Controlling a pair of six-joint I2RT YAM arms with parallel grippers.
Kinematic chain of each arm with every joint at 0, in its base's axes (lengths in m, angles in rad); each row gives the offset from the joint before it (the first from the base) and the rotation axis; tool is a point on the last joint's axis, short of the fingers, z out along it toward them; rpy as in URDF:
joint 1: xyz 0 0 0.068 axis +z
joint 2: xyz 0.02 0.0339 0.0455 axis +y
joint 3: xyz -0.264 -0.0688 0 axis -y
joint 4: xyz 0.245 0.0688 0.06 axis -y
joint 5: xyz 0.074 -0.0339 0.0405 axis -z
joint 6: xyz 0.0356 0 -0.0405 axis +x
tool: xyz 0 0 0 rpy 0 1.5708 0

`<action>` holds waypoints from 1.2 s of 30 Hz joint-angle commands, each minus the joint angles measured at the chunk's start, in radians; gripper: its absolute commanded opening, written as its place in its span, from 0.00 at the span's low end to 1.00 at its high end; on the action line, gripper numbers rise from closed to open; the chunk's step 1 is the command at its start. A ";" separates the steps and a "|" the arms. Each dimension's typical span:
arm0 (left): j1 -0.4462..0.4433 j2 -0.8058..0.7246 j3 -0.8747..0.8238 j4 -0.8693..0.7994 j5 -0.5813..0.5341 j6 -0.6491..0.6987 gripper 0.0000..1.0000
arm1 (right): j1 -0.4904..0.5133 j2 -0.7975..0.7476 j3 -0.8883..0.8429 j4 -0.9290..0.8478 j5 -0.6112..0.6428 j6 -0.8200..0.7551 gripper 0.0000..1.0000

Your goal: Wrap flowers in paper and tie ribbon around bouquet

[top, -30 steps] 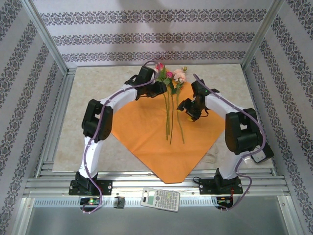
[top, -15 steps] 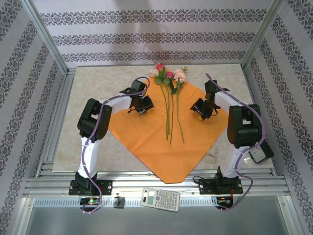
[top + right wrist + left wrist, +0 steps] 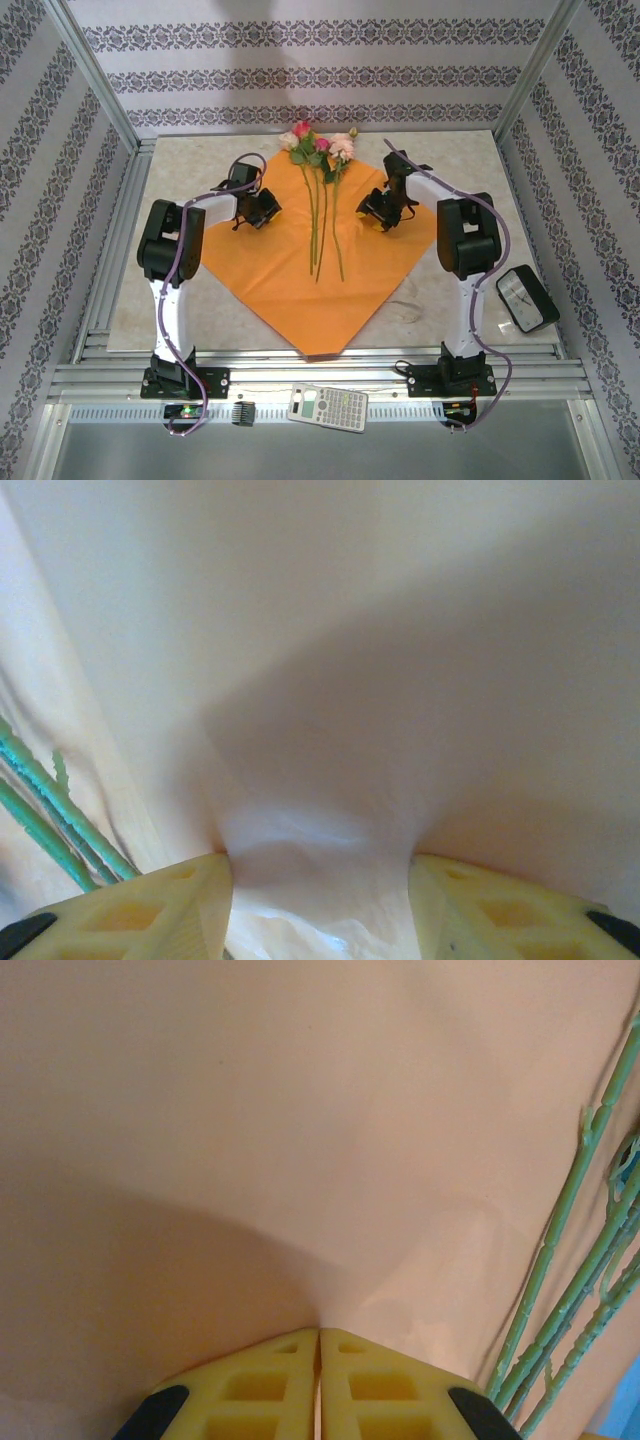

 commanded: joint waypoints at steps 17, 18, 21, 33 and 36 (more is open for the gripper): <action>-0.055 -0.144 -0.065 -0.028 0.003 -0.055 0.21 | -0.034 -0.734 -0.607 -0.059 0.129 0.247 0.53; -0.062 -0.165 -0.075 -0.048 -0.006 -0.050 0.26 | -0.017 -0.778 -0.659 -0.060 0.133 0.279 0.53; -0.079 -0.212 -0.099 -0.107 0.008 -0.050 0.31 | 0.032 -0.867 -0.770 -0.049 0.108 0.363 0.53; -0.168 -0.176 -0.213 -0.028 0.162 -0.068 0.18 | 0.306 -0.795 -0.894 0.007 -0.029 0.454 0.59; -0.174 -0.147 -0.206 -0.039 0.141 -0.041 0.17 | 0.307 -0.791 -0.894 -0.011 0.008 0.416 0.60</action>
